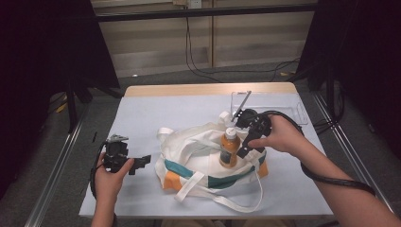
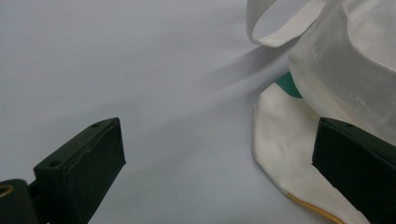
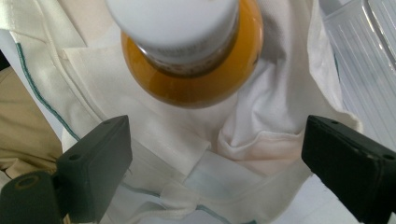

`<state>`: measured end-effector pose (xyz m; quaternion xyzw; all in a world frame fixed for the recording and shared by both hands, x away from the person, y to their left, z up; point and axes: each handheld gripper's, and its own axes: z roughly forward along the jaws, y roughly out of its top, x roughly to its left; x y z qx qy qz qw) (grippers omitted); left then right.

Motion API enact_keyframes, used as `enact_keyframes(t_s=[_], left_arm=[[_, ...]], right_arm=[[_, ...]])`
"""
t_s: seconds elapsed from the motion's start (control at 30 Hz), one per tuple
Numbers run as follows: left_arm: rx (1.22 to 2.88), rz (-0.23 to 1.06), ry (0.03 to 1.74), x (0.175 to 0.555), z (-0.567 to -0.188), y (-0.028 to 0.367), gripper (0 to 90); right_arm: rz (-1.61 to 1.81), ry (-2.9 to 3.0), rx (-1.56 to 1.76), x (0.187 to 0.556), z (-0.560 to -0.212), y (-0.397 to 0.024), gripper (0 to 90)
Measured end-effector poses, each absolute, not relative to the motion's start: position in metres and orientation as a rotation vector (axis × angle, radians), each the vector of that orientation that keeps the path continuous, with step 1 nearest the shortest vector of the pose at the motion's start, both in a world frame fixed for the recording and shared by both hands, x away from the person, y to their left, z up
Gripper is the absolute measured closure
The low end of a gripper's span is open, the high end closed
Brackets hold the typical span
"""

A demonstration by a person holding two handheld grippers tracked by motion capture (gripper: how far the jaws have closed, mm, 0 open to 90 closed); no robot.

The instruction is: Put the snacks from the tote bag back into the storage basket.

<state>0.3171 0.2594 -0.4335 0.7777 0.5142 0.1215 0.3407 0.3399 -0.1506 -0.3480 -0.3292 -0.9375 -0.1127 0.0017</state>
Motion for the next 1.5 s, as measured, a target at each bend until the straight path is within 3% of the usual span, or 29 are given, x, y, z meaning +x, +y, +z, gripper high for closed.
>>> enact_keyframes(t_s=[1.5], left_arm=[[2.048, 0.324, 1.351, 0.317, -0.438, 0.261, 2.2]], right_arm=[[-0.369, -2.905, -1.099, 0.352, -0.353, -0.124, 19.0]])
